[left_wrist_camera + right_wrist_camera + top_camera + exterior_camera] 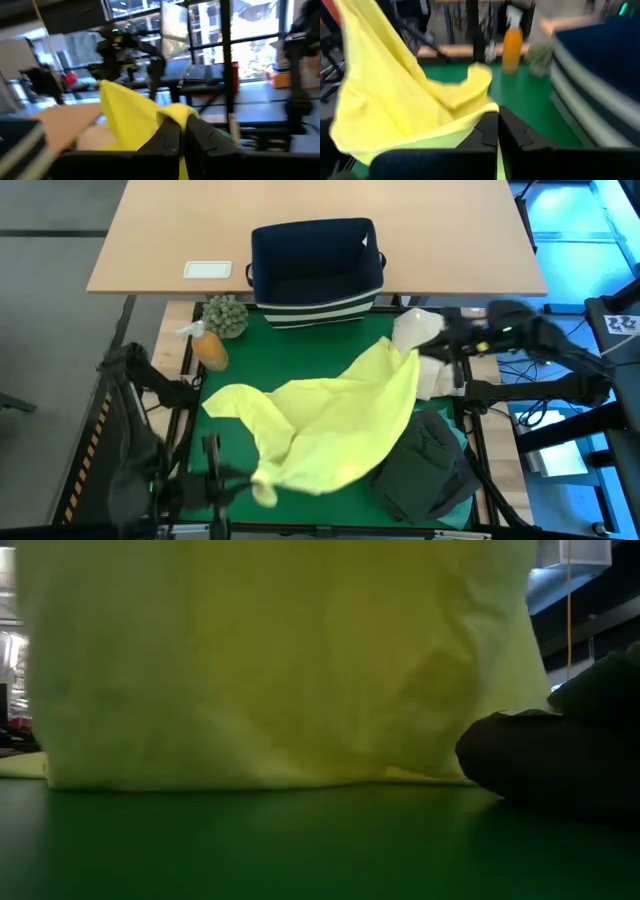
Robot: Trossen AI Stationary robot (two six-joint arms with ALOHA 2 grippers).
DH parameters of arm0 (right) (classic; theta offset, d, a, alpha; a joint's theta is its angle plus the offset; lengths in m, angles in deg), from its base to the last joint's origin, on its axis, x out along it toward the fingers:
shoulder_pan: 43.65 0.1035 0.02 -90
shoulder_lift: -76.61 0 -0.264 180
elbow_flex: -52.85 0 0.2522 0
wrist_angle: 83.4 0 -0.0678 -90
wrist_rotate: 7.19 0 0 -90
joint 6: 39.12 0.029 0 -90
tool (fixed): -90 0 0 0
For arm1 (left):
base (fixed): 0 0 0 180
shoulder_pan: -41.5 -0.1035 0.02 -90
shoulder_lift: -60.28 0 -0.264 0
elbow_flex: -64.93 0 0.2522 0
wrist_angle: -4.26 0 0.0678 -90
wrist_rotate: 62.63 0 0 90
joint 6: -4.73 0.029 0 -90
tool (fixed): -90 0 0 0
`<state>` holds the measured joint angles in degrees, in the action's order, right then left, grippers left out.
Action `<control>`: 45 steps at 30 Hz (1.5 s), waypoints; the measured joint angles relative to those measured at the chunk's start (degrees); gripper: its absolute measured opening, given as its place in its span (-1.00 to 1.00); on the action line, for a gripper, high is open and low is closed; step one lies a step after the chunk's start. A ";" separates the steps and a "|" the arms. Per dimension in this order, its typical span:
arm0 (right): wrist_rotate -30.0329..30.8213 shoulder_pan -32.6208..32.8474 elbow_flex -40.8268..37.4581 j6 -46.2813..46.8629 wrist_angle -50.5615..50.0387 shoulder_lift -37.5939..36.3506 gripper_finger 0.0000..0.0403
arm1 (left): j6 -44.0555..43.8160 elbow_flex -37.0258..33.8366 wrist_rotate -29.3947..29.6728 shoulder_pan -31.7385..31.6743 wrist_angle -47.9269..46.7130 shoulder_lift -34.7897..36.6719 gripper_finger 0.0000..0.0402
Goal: Fold laundry
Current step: Fold the yellow shirt on the table
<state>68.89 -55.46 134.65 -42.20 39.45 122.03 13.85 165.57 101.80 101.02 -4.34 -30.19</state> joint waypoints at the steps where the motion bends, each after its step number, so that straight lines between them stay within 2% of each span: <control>1: -0.27 0.56 -2.57 0.87 0.85 -0.50 -1.00 | -2.45 0.00 0.90 1.31 -0.04 -1.31 -1.00; 9: 1.89 10.21 -21.71 7.40 13.23 -3.22 -1.00 | -21.88 0.00 7.44 9.13 -0.22 -9.03 -1.00; 12: 8.71 14.30 -25.81 8.66 14.80 -3.03 -1.00 | -28.86 0.00 8.27 10.78 -0.29 -10.85 -1.00; 16: 19.49 17.50 -27.53 10.00 14.33 -1.61 -1.00 | -38.38 0.00 8.79 11.72 -3.16 -12.66 -1.00; 19: 24.15 17.93 -27.54 10.49 13.90 -1.65 -1.00 | -47.63 0.00 8.47 11.81 -8.04 -13.21 -1.00; 24: 30.20 17.82 -27.54 10.48 13.81 -2.92 -1.00 | -62.34 0.00 4.14 9.72 -20.77 -13.31 -1.00; 29: 32.56 17.80 -27.52 10.39 12.79 -3.68 -1.00 | -85.92 -2.32 -9.31 4.83 -39.71 -13.30 -1.00; 32: 34.54 17.82 -27.52 10.53 11.00 -2.93 -1.00 | -90.74 -6.13 -13.71 2.29 -41.25 -13.34 -1.00; 35: 39.56 17.82 -27.52 11.25 7.57 -1.67 -1.00 | -92.79 -8.28 -16.09 1.03 -42.90 -13.34 -1.00; 38: 46.10 17.78 -27.50 11.88 5.20 0.08 -1.00 | -96.40 -8.57 -16.99 0.42 -48.55 -13.34 -1.00; 45: 53.31 17.78 -27.48 11.88 4.54 6.15 -1.00 | -107.78 -8.57 -13.79 -0.25 -69.20 -10.75 -1.00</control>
<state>122.20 -37.68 107.17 -30.32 43.99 128.18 -93.93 157.00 88.01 100.77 -73.54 -40.94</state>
